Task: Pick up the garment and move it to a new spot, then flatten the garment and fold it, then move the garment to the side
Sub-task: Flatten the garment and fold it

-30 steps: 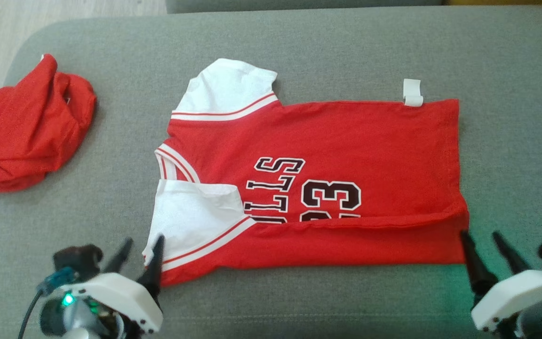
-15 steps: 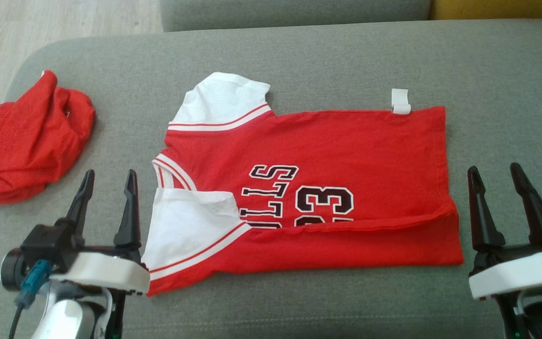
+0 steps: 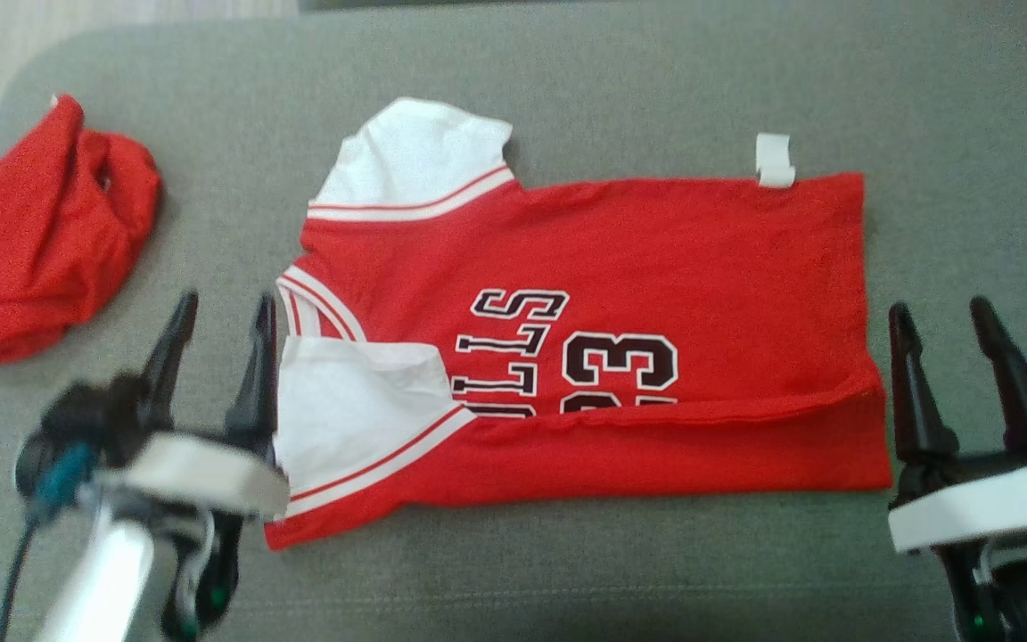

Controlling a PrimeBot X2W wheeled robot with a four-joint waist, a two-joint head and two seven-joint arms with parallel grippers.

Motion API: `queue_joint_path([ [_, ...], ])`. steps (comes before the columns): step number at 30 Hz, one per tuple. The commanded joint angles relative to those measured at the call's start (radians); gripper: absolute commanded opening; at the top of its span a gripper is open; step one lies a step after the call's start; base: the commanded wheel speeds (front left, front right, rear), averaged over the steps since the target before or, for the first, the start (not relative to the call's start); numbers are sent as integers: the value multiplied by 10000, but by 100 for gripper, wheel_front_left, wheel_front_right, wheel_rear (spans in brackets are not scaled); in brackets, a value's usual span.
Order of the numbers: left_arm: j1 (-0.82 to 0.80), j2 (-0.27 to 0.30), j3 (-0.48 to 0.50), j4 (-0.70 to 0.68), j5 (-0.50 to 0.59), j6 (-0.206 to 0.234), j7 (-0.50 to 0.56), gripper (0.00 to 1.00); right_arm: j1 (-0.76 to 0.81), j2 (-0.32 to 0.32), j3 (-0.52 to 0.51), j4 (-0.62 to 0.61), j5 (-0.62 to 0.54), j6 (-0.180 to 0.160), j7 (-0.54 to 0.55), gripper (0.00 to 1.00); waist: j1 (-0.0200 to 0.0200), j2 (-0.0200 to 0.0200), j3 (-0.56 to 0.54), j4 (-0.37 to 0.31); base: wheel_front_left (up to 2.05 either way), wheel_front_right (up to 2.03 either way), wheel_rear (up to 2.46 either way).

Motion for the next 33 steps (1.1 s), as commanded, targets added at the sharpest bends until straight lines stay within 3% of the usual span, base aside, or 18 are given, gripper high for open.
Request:
queue_joint_path([
  [1,-1178,189,342,-59,-92,-208,68,100,-574,-80,239,-405,-43,-7,-62,100,0,0,493,5,0,0,0],
  [6,-3485,-131,-127,1558,-323,-1143,535,100,-953,-40,344,-400,-131,-7,-94,100,0,0,1364,-112,0,0,0],
  [12,-6214,-591,-474,4113,-382,-1944,872,100,-1385,-16,565,-325,-217,-7,-140,100,0,0,2150,-513,0,0,0],
  [22,-9145,-685,-742,8171,-252,-2532,1072,100,-1646,-7,857,-166,-20,-7,-323,100,0,0,2930,-1295,0,0,0],
  [31,-10297,-661,-1431,11004,-119,-2853,2053,100,-1581,-6,907,108,301,-7,-562,100,0,0,3176,-1623,0,0,0],
  [32,-10374,-672,-1528,11178,-92,-2871,2164,91,-1581,-6,885,131,315,-7,-578,100,0,0,3183,-1615,0,0,0],
  [33,-10443,-673,-1619,11338,-55,-2882,2244,69,-1589,-6,865,151,325,-7,-587,100,0,0,3187,-1608,0,0,0],
])
